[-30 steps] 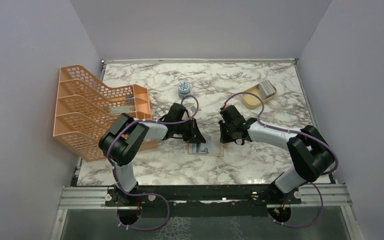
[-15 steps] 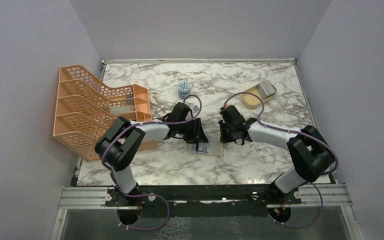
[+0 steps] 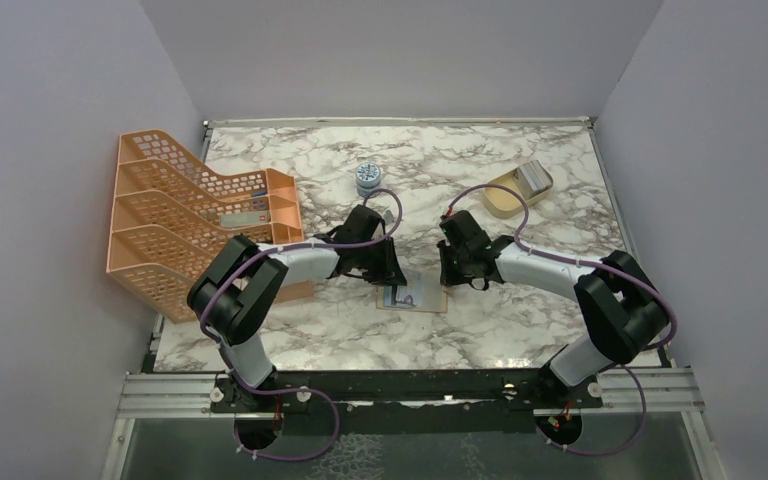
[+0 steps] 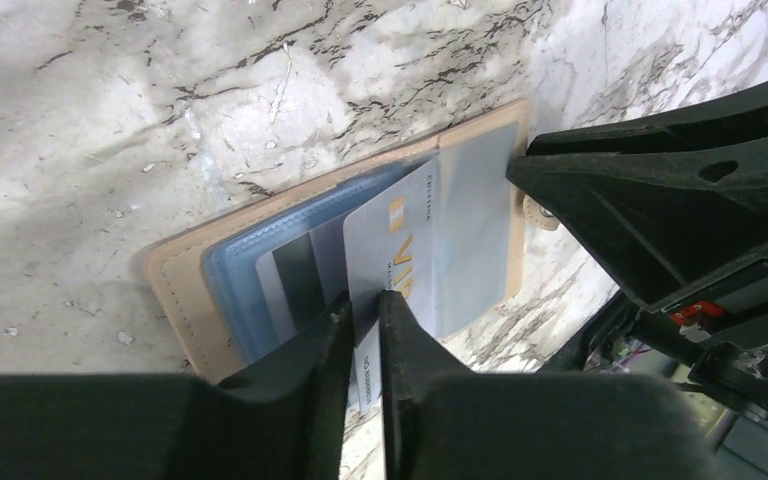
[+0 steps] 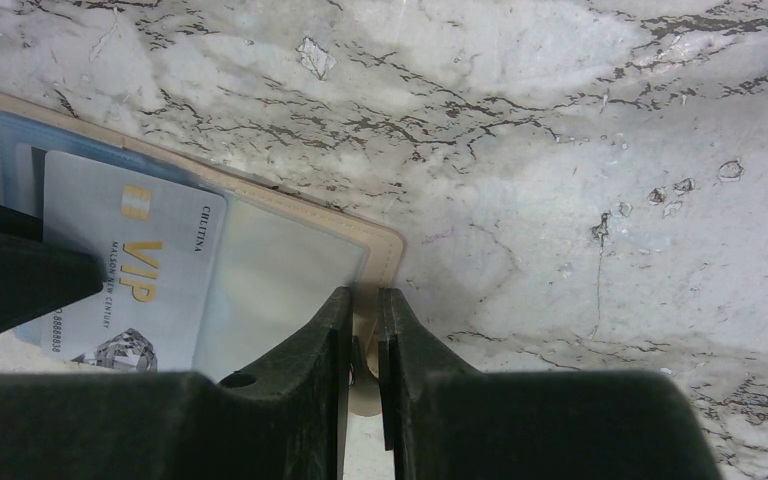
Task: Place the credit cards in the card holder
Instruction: Insert the credit card into the card holder.
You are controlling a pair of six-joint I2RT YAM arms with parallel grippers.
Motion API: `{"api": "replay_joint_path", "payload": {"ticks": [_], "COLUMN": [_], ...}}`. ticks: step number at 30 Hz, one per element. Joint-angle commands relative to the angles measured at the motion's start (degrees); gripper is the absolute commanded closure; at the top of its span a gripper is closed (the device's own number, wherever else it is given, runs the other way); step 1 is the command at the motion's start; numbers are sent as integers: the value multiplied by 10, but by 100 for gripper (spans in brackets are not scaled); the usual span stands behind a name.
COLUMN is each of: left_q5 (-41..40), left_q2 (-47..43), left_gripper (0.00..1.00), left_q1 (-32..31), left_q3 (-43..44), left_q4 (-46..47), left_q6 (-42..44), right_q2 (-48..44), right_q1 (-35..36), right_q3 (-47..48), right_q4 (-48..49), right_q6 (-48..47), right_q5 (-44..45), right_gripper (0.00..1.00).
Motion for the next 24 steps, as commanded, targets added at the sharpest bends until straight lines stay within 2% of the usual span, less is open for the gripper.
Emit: {"api": "replay_joint_path", "payload": {"ticks": [1,7,16,24], "left_q5": [-36,-37,3,75], "left_q2": [-3,5,9,24], "left_gripper": [87,96,100,100], "left_q1": [-9,-15,-20,-20], "left_q3": [10,12,1,-36], "left_q4": [-27,-33,2,118], "left_q6": [16,21,8,-46], "right_q2": [-9,-8,-9,-7], "right_q1": [2,2,2,2], "right_q3": [-6,-10,-11,-5], "right_q4": [-2,2,3,-6], "right_q6": [2,4,4,6], "right_q5": [0,-4,-3,4], "right_gripper": [85,85,85,83]}}
